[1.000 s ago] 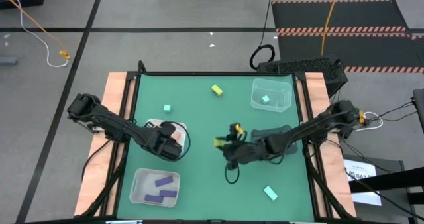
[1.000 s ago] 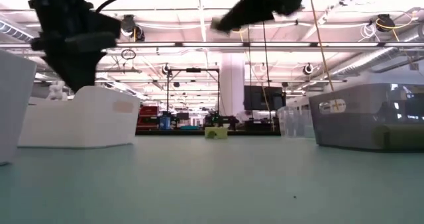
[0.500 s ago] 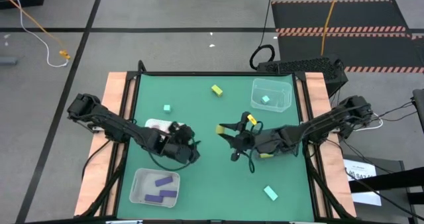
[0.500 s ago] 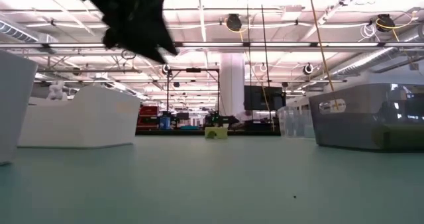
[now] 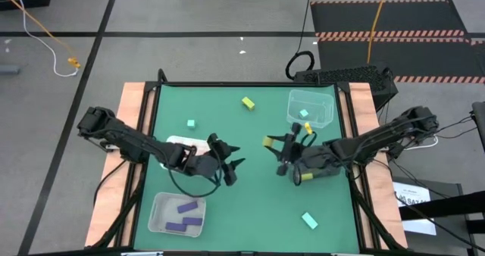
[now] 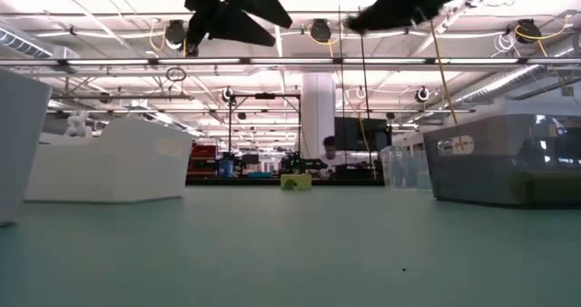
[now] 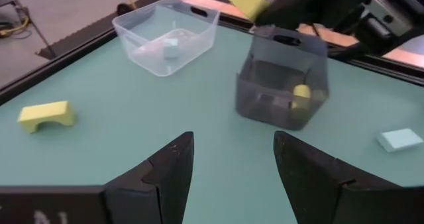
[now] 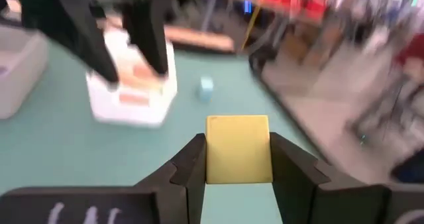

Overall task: Sort & place blocks by color
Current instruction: Put the bottom green block into the black bin

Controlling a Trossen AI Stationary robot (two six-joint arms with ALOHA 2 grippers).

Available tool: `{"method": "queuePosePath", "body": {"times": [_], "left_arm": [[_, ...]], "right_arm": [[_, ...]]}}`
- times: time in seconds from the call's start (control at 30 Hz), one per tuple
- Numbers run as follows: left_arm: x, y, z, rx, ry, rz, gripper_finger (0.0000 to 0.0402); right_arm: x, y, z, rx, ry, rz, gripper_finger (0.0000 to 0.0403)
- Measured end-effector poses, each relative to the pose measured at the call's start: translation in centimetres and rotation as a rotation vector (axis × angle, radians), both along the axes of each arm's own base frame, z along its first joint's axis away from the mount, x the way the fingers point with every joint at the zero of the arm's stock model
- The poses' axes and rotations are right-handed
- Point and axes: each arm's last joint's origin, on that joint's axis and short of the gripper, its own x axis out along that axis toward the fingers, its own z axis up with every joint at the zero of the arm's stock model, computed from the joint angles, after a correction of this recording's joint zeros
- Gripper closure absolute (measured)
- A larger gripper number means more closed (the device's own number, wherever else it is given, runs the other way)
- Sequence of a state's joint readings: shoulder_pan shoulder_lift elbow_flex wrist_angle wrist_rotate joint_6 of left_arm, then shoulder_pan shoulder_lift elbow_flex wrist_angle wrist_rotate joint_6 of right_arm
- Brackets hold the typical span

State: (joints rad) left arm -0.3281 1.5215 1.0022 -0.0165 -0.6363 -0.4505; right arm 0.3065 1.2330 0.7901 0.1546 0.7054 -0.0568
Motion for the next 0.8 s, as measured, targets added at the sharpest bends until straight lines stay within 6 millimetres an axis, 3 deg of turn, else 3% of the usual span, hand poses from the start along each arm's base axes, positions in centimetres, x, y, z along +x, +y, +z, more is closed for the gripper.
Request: {"method": "queuePosePath", "body": {"times": [0.23,0.43,0.8], "left_arm": [[0.4,1.6,-0.1,0.004,0.014,0.051,0.0192],[0.7,3.3,-0.1,0.012,0.02,0.099,0.0192],[1.0,5.3,-0.2,0.019,0.031,0.139,0.0192]], "right_arm": [[-4.0,-1.2,-1.7,0.306,0.185,-0.174,0.0285],[-6.0,-1.2,-2.9,0.586,0.365,-0.242,0.0285],[-8.9,-1.7,-7.7,0.763,0.581,-0.405,0.0284]]}}
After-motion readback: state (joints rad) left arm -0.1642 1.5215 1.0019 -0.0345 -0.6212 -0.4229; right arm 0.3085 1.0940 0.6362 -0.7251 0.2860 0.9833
